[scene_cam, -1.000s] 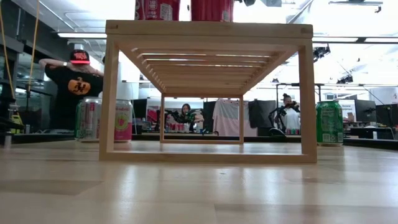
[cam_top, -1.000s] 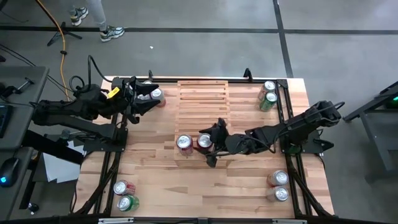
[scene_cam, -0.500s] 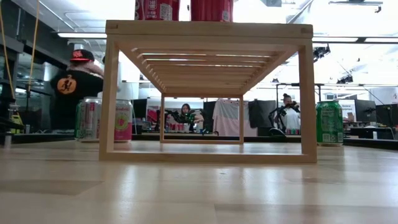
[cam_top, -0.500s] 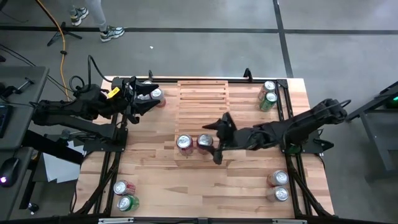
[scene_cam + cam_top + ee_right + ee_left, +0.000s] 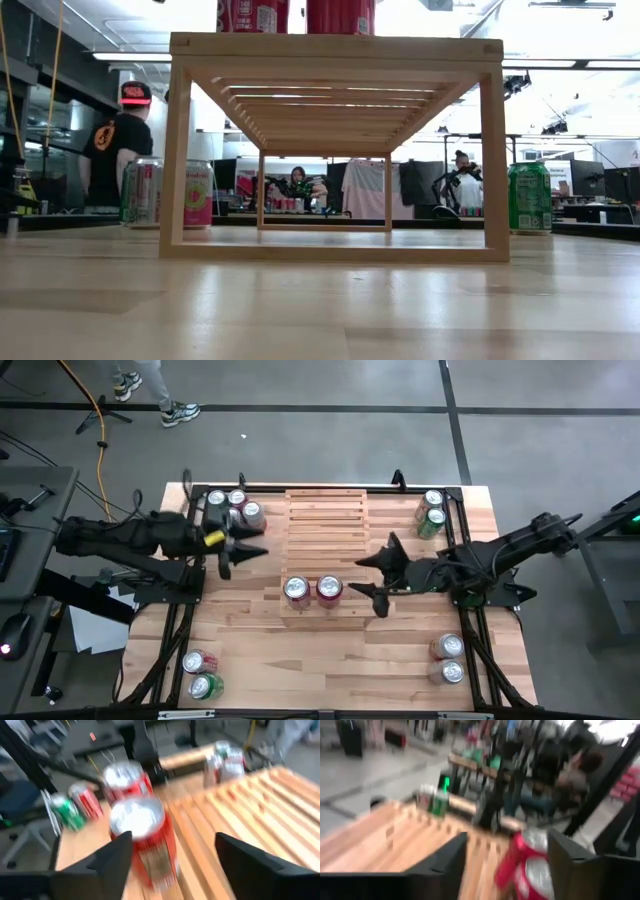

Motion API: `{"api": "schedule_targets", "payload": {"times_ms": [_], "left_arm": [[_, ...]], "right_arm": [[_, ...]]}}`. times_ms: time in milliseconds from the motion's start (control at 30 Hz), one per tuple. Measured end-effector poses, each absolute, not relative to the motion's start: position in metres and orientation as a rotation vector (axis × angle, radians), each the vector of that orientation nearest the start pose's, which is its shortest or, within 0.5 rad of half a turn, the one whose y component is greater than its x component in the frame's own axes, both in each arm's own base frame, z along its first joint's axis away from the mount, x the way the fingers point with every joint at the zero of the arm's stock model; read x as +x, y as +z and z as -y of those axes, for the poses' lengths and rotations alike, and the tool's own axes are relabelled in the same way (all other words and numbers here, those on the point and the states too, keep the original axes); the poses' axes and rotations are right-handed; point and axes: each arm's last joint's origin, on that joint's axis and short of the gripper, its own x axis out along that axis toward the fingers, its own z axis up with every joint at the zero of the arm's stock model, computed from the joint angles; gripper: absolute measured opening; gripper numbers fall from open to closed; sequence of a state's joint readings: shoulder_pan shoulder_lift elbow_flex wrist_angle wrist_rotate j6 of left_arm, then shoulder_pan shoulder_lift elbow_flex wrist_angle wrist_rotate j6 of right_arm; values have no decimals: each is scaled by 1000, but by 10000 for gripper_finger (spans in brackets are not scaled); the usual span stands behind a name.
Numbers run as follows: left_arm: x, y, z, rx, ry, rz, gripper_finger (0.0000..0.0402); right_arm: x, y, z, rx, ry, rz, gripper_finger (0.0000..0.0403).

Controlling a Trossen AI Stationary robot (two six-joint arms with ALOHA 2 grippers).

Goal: Place canned beverage on shelf
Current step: Put the red-black soda can on the shelf aligned with the other red soda can

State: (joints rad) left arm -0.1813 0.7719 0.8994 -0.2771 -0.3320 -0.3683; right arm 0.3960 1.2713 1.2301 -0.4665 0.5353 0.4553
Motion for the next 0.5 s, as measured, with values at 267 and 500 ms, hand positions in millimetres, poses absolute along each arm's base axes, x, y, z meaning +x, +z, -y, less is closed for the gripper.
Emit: {"api": "schedule_targets", "payload": {"times_ms": [267,500], "left_arm": [[164,299,50,-441,128,-174,14],[162,269,59,-471,185,-159,1]], "right_arm": [[258,337,-108,217,-244,-545,26],[278,318,-110,232,-256,-601,7]]}}
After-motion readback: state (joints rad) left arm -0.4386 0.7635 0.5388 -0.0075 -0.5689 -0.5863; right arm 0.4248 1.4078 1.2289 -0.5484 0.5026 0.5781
